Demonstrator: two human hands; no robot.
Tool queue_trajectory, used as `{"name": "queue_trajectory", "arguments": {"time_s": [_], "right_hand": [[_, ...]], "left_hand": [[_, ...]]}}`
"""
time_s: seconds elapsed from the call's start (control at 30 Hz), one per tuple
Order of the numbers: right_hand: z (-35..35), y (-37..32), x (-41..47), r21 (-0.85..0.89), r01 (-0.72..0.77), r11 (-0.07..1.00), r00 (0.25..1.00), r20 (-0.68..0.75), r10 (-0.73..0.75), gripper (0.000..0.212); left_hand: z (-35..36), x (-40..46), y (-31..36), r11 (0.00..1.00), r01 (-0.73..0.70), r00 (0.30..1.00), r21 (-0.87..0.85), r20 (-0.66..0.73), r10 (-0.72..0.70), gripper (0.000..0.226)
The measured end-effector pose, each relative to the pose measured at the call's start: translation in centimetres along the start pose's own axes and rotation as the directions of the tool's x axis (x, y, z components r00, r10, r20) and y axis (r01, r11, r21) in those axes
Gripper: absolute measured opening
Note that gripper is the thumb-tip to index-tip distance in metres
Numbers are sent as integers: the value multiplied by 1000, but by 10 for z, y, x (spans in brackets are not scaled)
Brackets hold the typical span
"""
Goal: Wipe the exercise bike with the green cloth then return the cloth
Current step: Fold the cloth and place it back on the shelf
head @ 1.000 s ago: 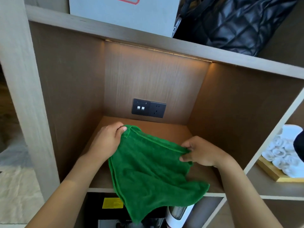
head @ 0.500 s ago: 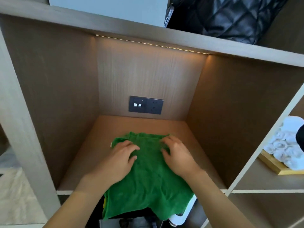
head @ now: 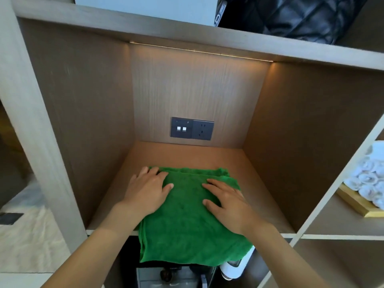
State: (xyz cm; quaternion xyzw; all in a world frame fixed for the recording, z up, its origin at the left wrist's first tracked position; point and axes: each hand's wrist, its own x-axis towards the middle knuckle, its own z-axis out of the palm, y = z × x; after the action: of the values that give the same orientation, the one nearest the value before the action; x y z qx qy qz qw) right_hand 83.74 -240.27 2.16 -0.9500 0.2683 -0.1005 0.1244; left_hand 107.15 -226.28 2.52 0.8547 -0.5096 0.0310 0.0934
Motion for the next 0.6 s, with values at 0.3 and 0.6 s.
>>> {"name": "queue_trajectory", "arguments": {"time_s": [0.3, 0.6], "right_hand": [[-24, 38, 48, -71, -146, 987, 986, -97, 139, 29], [-22, 40, 40, -129, -178, 975, 956, -258, 141, 14]], "left_hand": [[-3, 37, -6, 997, 37, 998, -64, -44, -40, 37], [-7, 33, -17, 970, 95, 966, -222, -214, -144, 9]]}}
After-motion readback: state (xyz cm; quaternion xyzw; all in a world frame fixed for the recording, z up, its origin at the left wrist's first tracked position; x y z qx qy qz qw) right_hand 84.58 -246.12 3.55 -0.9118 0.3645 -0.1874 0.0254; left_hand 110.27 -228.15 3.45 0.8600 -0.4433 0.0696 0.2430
